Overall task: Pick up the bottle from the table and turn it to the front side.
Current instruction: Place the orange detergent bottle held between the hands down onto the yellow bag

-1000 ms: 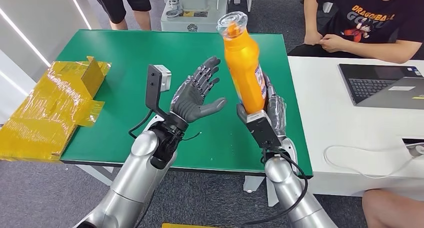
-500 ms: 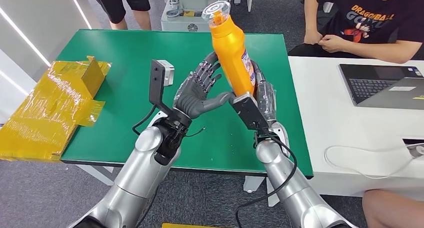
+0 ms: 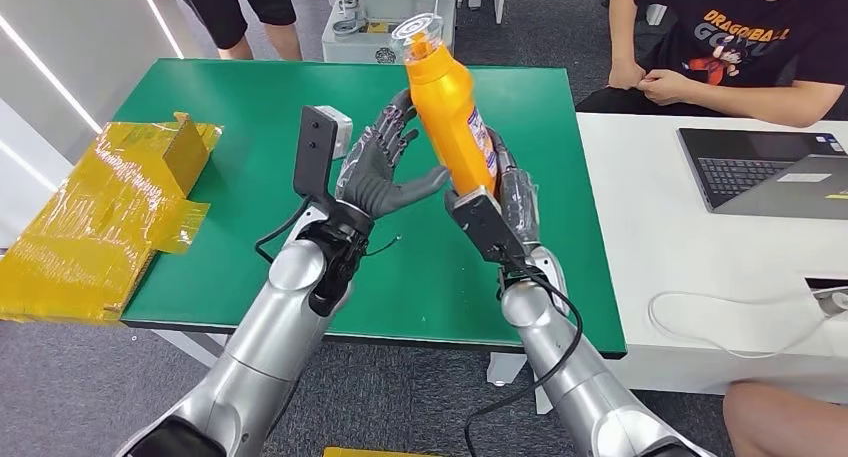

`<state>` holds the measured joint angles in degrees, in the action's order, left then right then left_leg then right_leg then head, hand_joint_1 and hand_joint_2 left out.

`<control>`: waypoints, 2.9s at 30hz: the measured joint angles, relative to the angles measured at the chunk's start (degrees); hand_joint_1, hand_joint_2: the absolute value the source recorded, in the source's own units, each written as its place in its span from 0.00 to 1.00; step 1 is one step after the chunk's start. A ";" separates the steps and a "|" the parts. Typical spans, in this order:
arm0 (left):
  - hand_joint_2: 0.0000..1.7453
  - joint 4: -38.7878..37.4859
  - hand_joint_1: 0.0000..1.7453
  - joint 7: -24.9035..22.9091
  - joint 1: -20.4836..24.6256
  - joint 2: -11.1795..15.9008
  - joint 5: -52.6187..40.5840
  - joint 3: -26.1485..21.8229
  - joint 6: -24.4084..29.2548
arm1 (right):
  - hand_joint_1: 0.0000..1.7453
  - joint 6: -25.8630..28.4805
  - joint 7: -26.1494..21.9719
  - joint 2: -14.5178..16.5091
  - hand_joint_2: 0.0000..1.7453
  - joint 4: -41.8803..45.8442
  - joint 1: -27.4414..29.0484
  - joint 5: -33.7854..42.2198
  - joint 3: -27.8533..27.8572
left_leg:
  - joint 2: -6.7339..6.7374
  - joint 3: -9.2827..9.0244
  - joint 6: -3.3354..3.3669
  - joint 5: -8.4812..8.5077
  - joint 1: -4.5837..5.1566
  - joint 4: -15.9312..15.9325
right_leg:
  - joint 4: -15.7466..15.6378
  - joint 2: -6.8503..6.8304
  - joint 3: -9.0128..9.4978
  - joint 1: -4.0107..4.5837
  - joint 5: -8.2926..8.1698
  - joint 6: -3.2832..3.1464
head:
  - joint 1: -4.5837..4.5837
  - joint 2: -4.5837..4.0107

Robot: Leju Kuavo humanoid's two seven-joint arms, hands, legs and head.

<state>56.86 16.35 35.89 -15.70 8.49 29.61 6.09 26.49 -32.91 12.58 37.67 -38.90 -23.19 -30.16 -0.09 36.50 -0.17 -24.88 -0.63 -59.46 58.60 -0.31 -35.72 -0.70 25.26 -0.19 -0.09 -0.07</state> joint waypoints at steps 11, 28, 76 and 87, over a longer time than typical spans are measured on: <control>1.00 -9.74 0.00 -1.67 6.14 -0.39 -4.75 -1.44 0.92 | 1.00 0.01 -0.19 0.91 1.00 -2.98 -1.13 0.20 -0.01 | -0.01 0.01 0.00 0.00 0.01 -0.02 | -0.01 -0.01 0.00 -0.01 0.00 0.00 | -0.01 0.00; 1.00 -13.65 0.00 -3.40 7.11 -2.86 -4.08 -3.72 -1.57 | 1.00 0.41 -0.31 1.47 1.00 -5.69 -2.28 0.27 -0.01 | -0.02 0.01 0.00 0.00 0.01 -0.02 | -0.02 -0.02 0.00 -0.01 0.00 0.00 | -0.01 0.00; 1.00 -9.77 0.00 -0.86 6.12 -5.07 6.21 -1.20 4.68 | 1.00 -0.18 2.29 4.54 1.00 -12.55 -7.57 -4.30 -1.56 | -0.01 0.01 0.00 0.00 0.01 -0.02 | -0.01 0.00 0.00 -0.01 0.00 0.00 | 0.00 0.00; 1.00 -9.85 0.00 0.08 6.14 -4.70 2.46 -1.21 6.42 | 1.00 -0.88 0.56 4.91 1.00 -12.73 -7.67 -4.87 -1.86 | -0.01 0.01 0.00 0.00 0.01 -0.02 | -0.01 -0.01 0.00 -0.01 0.00 0.00 | -0.01 0.00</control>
<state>47.01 16.43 42.03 -20.40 10.95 28.40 12.51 25.61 -32.35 17.49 24.94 -46.57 -28.06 -32.01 -0.11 36.51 -0.17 -24.88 -0.62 -59.49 58.59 -0.32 -35.72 -0.71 25.26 -0.18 -0.09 -0.07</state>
